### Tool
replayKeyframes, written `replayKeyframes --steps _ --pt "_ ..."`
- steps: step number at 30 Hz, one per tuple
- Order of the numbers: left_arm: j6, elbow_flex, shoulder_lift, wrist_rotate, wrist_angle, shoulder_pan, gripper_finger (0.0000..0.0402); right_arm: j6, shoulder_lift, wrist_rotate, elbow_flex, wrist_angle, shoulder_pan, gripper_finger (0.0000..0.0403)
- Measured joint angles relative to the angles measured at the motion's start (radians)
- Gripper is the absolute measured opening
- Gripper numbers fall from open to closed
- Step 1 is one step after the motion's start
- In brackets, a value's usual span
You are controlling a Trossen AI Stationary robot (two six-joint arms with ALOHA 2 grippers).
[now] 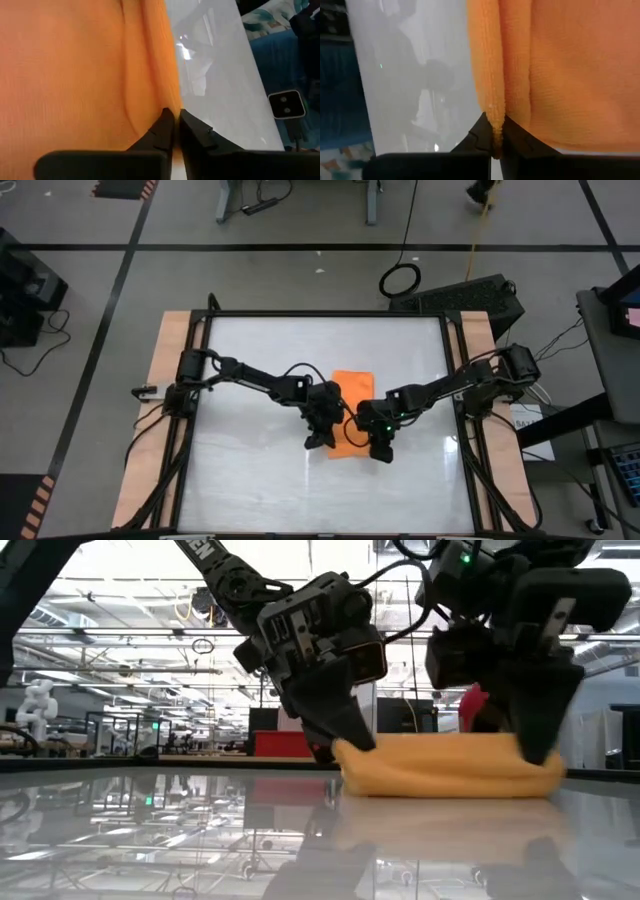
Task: Roll towel
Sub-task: Roll the towel
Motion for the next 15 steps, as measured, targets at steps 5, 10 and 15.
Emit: replayKeyframes --steps 5,10,15 --pt "-0.015 -0.004 0.002 -0.027 -0.016 -0.002 0.0059 -0.001 0.000 -0.011 -0.007 -0.041 -0.005 0.0004" --pt "-0.014 -0.004 0.002 -0.127 -0.006 -0.001 0.0083 0.045 -0.002 -0.009 -0.073 0.013 -0.005 0.0024" --pt "-0.012 -0.003 0.000 -0.152 -0.001 0.012 0.0099 0.104 -0.004 -0.023 -0.122 0.081 -0.005 0.0050"
